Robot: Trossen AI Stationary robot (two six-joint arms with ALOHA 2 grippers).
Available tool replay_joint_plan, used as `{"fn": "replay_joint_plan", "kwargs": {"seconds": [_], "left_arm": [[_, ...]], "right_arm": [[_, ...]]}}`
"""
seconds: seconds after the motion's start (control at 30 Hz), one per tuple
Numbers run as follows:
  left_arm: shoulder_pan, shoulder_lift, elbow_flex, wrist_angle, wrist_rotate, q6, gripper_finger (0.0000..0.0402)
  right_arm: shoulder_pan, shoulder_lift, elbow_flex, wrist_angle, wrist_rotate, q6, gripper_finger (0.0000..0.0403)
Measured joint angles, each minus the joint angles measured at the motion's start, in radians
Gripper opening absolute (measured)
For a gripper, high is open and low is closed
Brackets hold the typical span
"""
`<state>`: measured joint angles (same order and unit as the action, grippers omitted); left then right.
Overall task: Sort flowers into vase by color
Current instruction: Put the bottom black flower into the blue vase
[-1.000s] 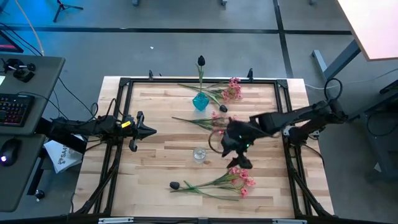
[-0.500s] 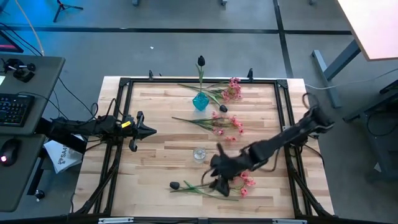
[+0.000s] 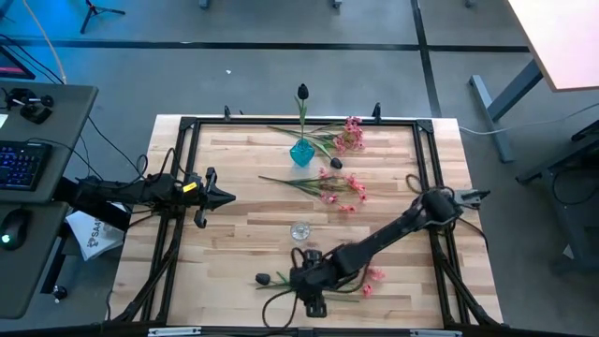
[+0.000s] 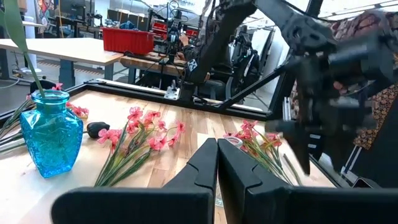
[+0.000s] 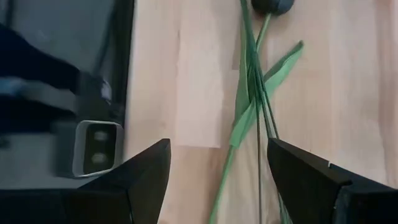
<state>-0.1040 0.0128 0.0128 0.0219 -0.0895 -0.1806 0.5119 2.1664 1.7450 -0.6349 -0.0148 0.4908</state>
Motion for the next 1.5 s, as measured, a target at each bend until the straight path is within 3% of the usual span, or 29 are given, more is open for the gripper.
{"fn": "replay_joint_plan", "kwargs": {"seconds": [0.33,0.6,0.7,0.83,0.97,1.07,1.37,1.5], "left_arm": [[0.0,0.0,0.0,0.0,0.0,0.0,0.0001],[0.0,0.0,0.0,0.0,0.0,0.0,0.0001],[0.0,0.0,0.0,0.001,0.0,0.0,0.0001],[0.0,0.0,0.0,0.0,0.0,0.0,0.0001],[0.0,0.0,0.0,0.0,0.0,0.0,0.0001],[0.0,0.0,0.0,0.0,0.0,0.0,0.0001],[0.0,0.0,0.0,0.0,0.0,0.0,0.0001],[0.0,0.0,0.0,0.0,0.0,0.0,0.0001]], "right_arm": [[0.031,0.144,0.092,-0.058,0.009,0.007,0.0263],[0.062,0.159,0.073,-0.071,0.161,0.095,0.0258],[0.067,0.17,0.075,-0.077,0.183,0.105,0.0227],[0.066,0.192,0.078,-0.106,0.171,0.122,0.0132],[0.063,0.183,0.078,-0.11,0.124,0.087,0.0019],[0.055,0.149,0.074,-0.113,0.084,0.004,0.0015],[-0.06,-0.034,0.071,-0.13,-0.21,-0.305,0.0003],[-0.124,-0.082,0.069,-0.088,-0.403,-0.338,0.0002]]}}
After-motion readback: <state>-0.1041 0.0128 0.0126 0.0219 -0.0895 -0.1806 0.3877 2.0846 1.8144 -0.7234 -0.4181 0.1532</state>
